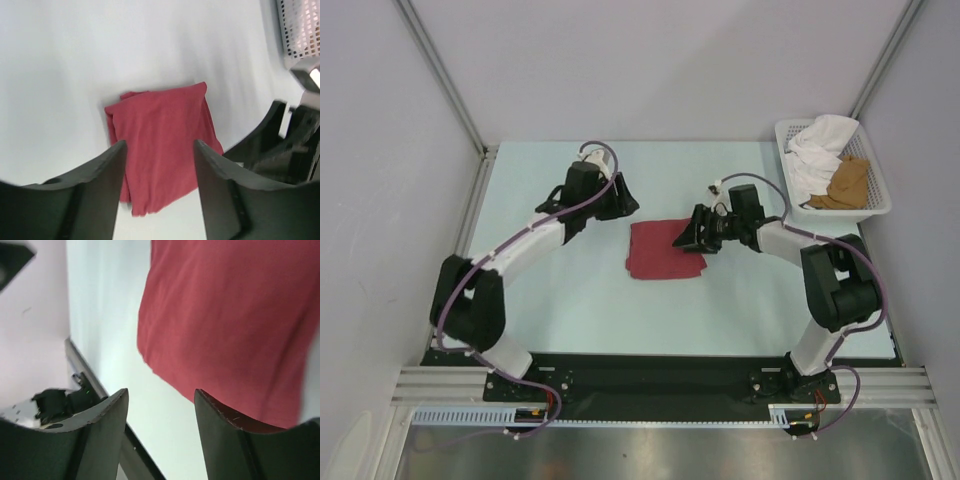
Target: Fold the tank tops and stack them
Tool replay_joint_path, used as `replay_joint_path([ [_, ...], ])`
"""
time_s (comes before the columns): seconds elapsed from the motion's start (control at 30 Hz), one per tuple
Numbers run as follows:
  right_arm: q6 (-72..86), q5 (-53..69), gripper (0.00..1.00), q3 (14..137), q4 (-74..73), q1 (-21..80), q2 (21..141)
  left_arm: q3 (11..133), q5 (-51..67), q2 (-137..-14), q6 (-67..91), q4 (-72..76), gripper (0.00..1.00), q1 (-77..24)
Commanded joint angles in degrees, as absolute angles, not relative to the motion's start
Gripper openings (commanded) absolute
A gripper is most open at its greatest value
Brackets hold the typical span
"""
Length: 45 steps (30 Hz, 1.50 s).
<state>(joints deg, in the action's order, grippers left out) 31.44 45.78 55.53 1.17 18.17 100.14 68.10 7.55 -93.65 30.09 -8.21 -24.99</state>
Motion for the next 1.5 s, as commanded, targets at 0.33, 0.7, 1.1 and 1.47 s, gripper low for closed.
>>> replay_joint_path([
  [0.33, 20.04, 13.36, 0.76, 66.53, -20.74, 16.35, 100.80, 49.05, 4.12, -67.16, 27.42, -10.28, 0.83, -26.46],
  [0.7, 21.88, 17.31, 0.71, 73.12, -18.47, 20.55, 111.61, 44.30, 3.96, -51.16, 27.86, -16.95, 0.84, -26.90],
  [1.1, 37.69, 18.62, 0.71, 91.71, -10.31, 46.74, 126.63, 43.94, 1.58, -43.07, 28.92, -21.88, 0.83, -26.98],
  [1.47, 43.78, 20.04, 0.76, 100.95, -4.33, 52.65, 133.79, 46.06, -5.98, -36.57, 28.04, -29.88, 0.89, -26.89],
])
